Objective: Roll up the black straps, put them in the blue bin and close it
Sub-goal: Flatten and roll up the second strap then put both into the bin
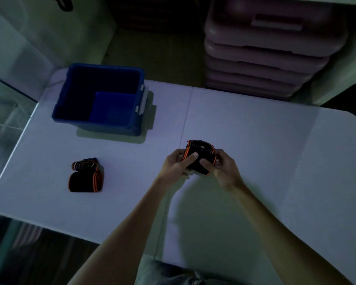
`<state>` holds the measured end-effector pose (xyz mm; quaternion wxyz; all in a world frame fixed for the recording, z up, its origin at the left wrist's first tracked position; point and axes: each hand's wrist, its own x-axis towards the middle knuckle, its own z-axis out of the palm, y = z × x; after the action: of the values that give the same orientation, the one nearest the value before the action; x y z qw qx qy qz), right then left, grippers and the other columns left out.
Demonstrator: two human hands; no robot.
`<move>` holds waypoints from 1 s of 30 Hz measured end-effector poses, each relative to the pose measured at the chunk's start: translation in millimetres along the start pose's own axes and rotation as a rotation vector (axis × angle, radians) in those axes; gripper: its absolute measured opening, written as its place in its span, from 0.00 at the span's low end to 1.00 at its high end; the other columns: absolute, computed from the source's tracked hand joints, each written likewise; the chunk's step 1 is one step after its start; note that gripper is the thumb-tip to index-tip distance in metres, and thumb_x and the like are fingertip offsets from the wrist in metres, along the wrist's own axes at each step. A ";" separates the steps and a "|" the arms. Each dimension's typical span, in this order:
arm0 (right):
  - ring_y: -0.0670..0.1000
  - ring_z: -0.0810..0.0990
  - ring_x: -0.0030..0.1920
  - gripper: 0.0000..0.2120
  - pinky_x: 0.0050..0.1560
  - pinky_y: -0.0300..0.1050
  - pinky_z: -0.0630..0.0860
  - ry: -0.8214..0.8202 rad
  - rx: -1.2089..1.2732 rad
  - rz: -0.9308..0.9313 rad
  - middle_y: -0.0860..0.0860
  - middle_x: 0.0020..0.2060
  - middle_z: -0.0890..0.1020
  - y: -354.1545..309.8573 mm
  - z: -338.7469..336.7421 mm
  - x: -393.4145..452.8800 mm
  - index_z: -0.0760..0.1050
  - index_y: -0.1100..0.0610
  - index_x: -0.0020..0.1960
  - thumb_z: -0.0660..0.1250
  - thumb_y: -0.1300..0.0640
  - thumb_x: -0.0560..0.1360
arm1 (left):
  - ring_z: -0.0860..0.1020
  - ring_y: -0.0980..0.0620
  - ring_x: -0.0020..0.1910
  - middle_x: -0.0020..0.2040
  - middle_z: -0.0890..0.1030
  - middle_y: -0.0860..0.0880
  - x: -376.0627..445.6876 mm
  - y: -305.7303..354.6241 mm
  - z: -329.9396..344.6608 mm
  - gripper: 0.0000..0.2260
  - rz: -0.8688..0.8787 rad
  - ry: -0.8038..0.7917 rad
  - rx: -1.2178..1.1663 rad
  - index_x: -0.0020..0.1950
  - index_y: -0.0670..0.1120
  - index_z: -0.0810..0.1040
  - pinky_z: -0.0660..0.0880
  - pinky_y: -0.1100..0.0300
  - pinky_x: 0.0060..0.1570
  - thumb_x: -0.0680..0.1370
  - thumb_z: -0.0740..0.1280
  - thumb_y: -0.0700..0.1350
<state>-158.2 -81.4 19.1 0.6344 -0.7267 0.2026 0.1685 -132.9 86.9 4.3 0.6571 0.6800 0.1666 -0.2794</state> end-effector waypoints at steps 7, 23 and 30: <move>0.39 0.83 0.45 0.20 0.41 0.34 0.78 -0.140 0.026 -0.068 0.51 0.50 0.83 -35.3 65.4 -21.2 0.73 0.60 0.61 0.74 0.67 0.71 | 0.82 0.42 0.45 0.53 0.82 0.35 -38.9 11.6 -85.6 0.21 0.078 -0.032 -0.105 0.62 0.39 0.75 0.82 0.54 0.41 0.72 0.74 0.45; 0.51 0.83 0.53 0.27 0.50 0.47 0.82 0.026 -0.123 -0.324 0.52 0.56 0.80 -159.0 212.9 -3.8 0.72 0.54 0.60 0.79 0.50 0.67 | 0.81 0.58 0.35 0.46 0.82 0.47 -27.5 137.7 -247.1 0.21 0.364 -0.013 0.085 0.63 0.39 0.74 0.77 0.65 0.36 0.73 0.76 0.40; 0.49 0.80 0.49 0.31 0.35 0.28 0.72 0.184 -0.417 -0.323 0.48 0.51 0.78 -186.8 255.7 49.4 0.63 0.56 0.63 0.77 0.52 0.69 | 0.83 0.45 0.52 0.55 0.83 0.41 38.1 157.8 -269.1 0.24 0.167 -0.007 0.055 0.64 0.41 0.76 0.81 0.49 0.53 0.71 0.77 0.46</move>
<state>-17.5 188.9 118.5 0.4687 -0.8767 0.1021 0.0364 34.2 334.2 102.4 0.6598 0.7083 0.0993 -0.2305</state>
